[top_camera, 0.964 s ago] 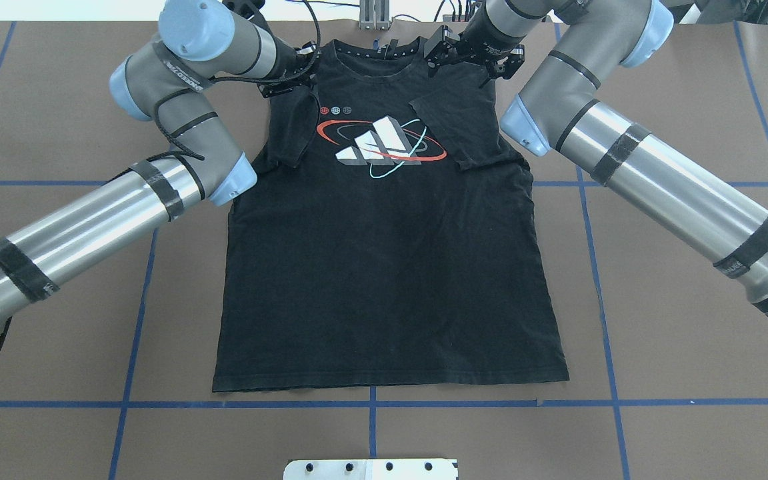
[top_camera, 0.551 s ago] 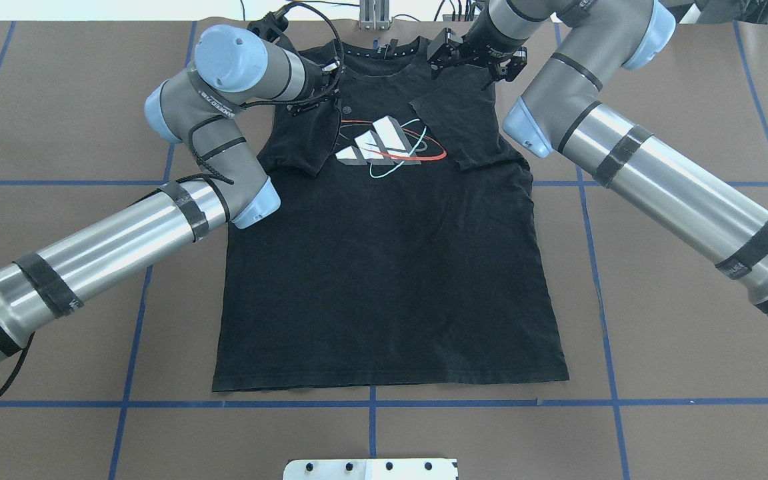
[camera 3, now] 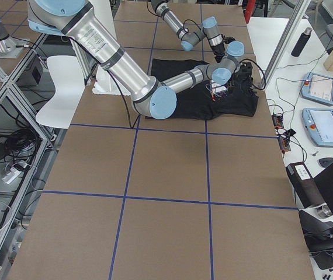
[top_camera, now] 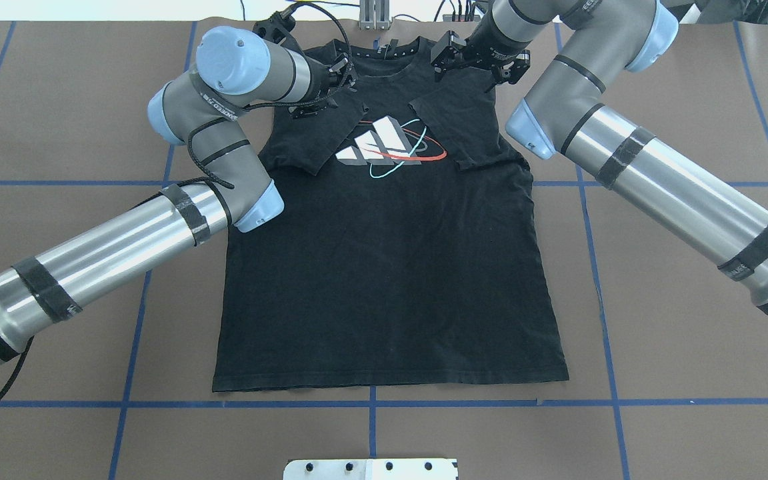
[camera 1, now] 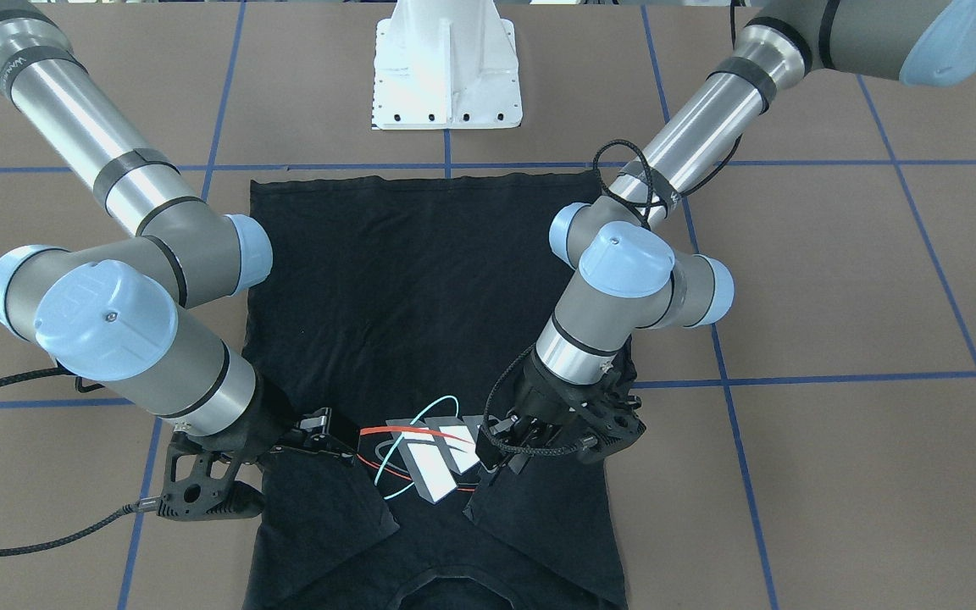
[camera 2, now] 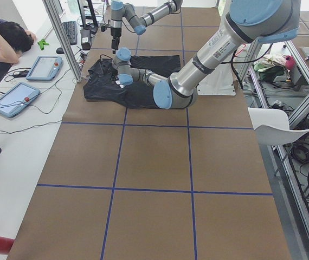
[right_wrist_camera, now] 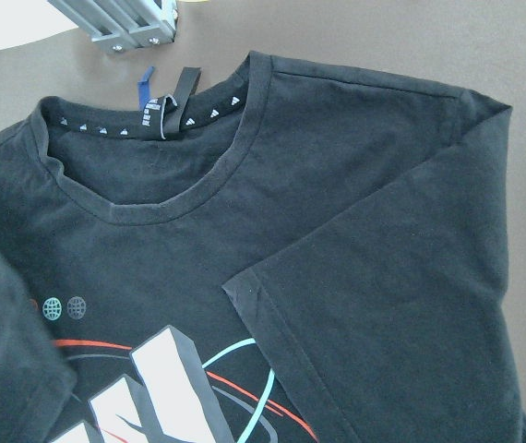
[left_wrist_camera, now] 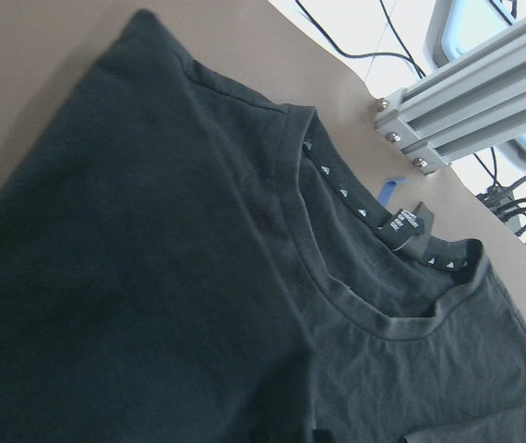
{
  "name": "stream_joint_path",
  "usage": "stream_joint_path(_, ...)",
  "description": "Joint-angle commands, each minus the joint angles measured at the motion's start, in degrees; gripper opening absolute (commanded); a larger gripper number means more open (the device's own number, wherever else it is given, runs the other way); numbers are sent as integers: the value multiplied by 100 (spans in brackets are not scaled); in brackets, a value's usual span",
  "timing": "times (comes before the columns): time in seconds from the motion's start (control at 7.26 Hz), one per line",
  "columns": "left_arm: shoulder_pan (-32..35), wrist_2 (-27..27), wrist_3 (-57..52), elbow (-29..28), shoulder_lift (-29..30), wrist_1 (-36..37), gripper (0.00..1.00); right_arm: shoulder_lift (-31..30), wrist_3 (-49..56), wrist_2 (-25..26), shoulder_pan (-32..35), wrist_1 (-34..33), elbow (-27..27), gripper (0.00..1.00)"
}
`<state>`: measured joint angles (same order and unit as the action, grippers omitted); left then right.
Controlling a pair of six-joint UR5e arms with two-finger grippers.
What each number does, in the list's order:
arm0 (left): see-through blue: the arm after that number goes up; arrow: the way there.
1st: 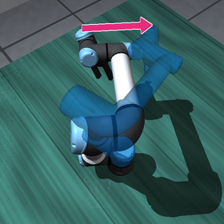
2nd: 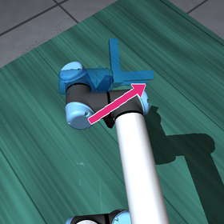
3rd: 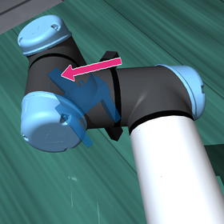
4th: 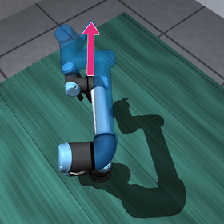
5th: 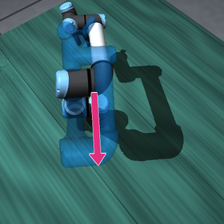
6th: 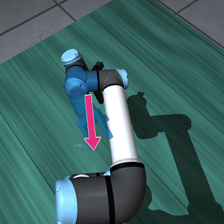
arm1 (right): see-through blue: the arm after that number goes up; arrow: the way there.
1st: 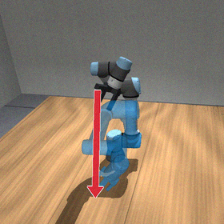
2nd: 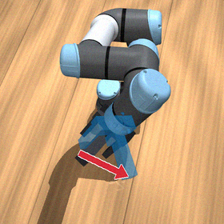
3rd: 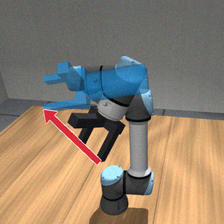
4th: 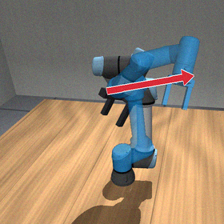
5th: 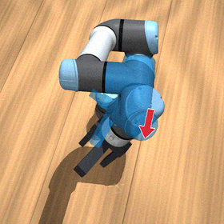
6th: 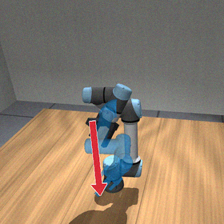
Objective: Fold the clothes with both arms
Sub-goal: 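Fold the other sleeve inward toward the collar with the left gripper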
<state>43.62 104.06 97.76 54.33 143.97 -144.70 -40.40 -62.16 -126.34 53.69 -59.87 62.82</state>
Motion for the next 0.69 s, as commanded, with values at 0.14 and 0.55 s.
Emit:
stream_joint_path(0.14, 216, 904, -169, 1844, -1120, 677, 100, -1167, -515, -127, -7, -469, 1743, 100)
stream_joint_path(0.55, 269, 1169, -1195, 4683, -3140, 1892, 100, -2616, -516, -110, -366, -1668, 4092, 100)
